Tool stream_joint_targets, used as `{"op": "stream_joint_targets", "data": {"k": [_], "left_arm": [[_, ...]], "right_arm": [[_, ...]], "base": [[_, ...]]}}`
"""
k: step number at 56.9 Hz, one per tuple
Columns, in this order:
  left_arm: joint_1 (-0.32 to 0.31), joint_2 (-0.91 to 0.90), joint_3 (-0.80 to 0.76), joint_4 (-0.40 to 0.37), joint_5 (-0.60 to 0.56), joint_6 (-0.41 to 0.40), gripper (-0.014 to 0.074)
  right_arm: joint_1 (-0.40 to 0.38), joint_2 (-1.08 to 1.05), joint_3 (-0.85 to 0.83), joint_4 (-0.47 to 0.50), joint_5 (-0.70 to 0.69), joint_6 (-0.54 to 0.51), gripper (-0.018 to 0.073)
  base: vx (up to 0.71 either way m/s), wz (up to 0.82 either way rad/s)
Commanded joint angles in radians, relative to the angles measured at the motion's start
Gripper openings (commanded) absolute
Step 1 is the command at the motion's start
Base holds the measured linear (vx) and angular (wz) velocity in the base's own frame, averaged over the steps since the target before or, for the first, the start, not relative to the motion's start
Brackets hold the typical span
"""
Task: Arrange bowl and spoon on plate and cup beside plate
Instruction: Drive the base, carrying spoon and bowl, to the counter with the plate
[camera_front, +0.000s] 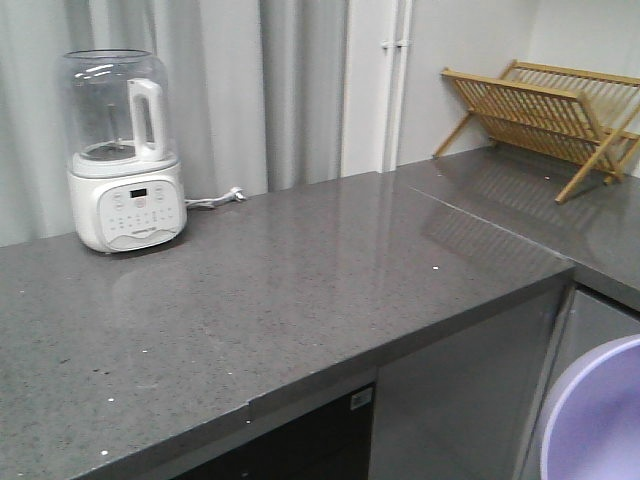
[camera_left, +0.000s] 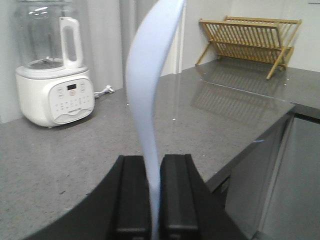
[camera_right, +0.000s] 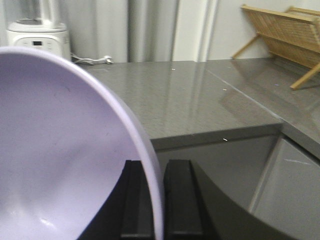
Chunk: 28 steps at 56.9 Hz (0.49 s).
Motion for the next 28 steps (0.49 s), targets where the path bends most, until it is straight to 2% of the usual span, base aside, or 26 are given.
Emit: {"op": "stream_joint_targets", "data": {"k": [1,15,28], "left_arm": [[-0.005,0.005,-0.026,-0.021,-0.087,-0.008,0.0],[-0.005,0.005,-0.026,-0.021,-0.087,-0.008,0.0],[-0.005,0.005,-0.026,-0.021,-0.087,-0.008,0.0]], "right_arm": [[0.0,0.004,-0.028,0.01,-0.085,-0.01,-0.0009],[0.0,0.004,-0.028,0.01,-0.085,-0.01,-0.0009],[0.0,0.004,-0.028,0.01,-0.085,-0.01,-0.0009]], "base": [[-0.09,-0.46],[-0.05,-0.54],[0.06,-0.7]]}}
